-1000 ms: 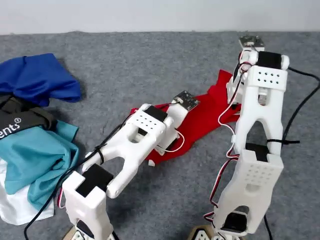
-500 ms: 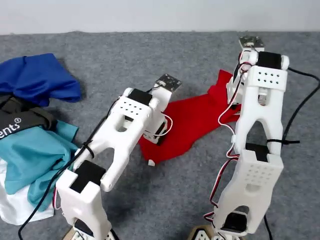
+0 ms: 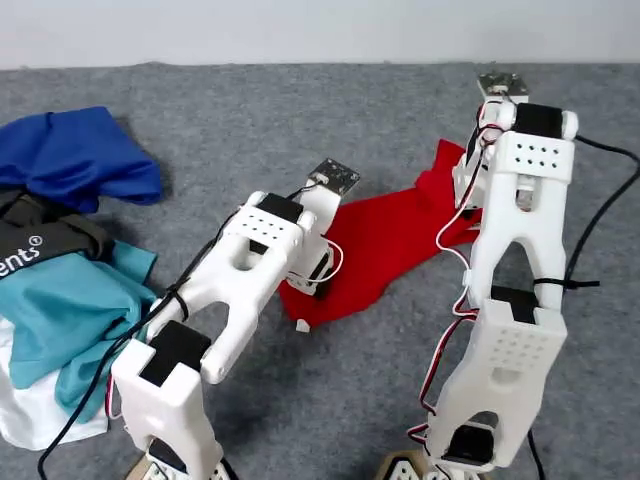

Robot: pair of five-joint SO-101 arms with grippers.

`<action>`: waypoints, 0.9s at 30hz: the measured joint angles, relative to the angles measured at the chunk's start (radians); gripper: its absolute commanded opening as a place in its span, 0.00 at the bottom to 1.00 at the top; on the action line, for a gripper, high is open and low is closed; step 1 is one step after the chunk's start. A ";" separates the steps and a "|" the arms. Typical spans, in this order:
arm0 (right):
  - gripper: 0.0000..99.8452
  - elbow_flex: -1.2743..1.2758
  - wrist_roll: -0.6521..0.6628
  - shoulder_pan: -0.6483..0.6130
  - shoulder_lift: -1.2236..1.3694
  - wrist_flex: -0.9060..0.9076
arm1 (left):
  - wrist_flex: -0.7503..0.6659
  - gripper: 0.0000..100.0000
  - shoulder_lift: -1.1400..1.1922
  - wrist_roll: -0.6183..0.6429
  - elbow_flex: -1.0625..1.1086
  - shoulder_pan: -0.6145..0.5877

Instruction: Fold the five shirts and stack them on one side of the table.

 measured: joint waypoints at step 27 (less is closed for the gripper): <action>0.16 0.003 0.000 0.000 0.000 0.000 | 0.462 0.01 -0.009 -0.129 -0.393 0.046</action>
